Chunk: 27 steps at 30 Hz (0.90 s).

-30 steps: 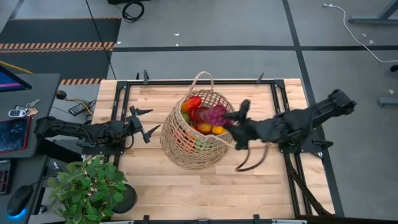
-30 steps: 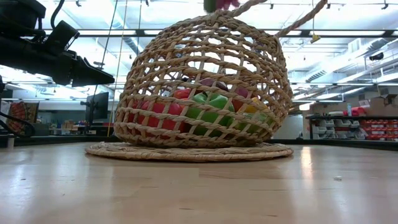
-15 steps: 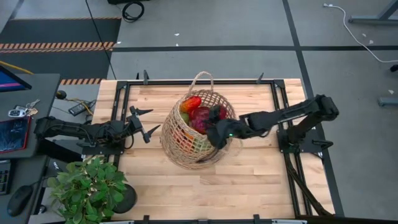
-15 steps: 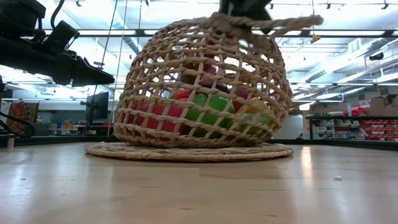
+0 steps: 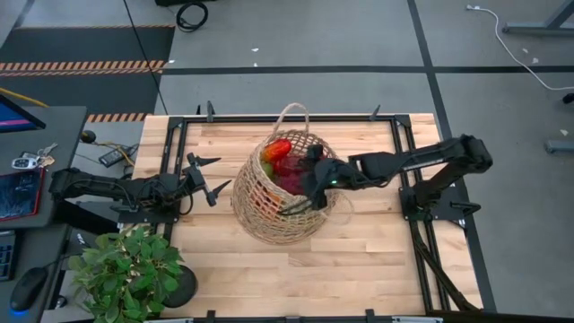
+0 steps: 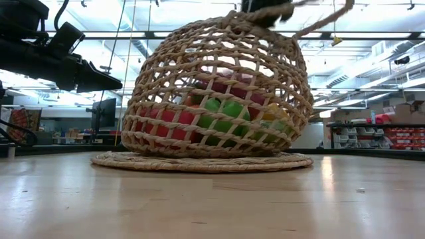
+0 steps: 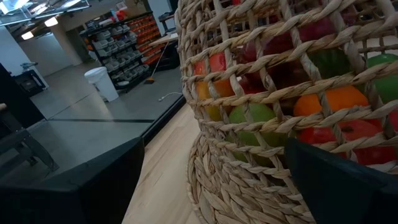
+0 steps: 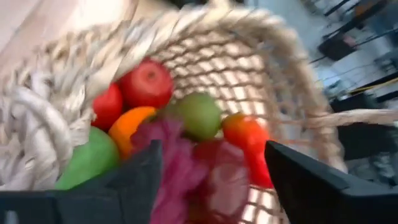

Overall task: Build produce basket
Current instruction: Put the grapes into the basket, then return to Home Position

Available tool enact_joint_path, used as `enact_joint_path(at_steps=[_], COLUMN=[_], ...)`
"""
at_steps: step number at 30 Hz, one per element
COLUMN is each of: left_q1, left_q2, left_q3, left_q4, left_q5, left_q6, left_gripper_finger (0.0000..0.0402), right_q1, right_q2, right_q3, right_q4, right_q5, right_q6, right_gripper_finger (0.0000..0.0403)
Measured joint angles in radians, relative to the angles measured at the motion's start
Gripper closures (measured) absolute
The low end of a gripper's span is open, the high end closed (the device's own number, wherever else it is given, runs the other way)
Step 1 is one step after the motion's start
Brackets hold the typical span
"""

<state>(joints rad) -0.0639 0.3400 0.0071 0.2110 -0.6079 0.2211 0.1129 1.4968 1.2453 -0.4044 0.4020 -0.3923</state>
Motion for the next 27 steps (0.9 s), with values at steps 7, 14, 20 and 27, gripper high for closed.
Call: enact_joint_path(at_steps=[7, 14, 20, 27], left_q1=[0.0, 0.0, 0.0, 0.0], left_q2=[0.0, 0.0, 0.0, 0.0], left_q3=[0.0, 0.0, 0.0, 0.0], left_q4=[0.0, 0.0, 0.0, 0.0], left_q5=[0.0, 0.0, 0.0, 0.0], left_q6=[0.0, 0.001, 0.0, 0.001], left_gripper_finger=[0.0008, 0.0008, 0.0008, 0.0008], right_q1=[0.06, 0.101, 0.181, 0.355], right_q2=[-0.18, -0.394, -0.546, -0.725], right_q3=[0.0, 0.0, -0.045, -0.299], right_q4=[-0.023, -0.283, -0.429, -0.23], right_q5=[0.095, 0.107, 0.05, 0.106], right_q6=[0.087, 0.521, 0.762, 0.807], right_gripper_finger=[0.0076, 0.0088, 0.0096, 0.0096])
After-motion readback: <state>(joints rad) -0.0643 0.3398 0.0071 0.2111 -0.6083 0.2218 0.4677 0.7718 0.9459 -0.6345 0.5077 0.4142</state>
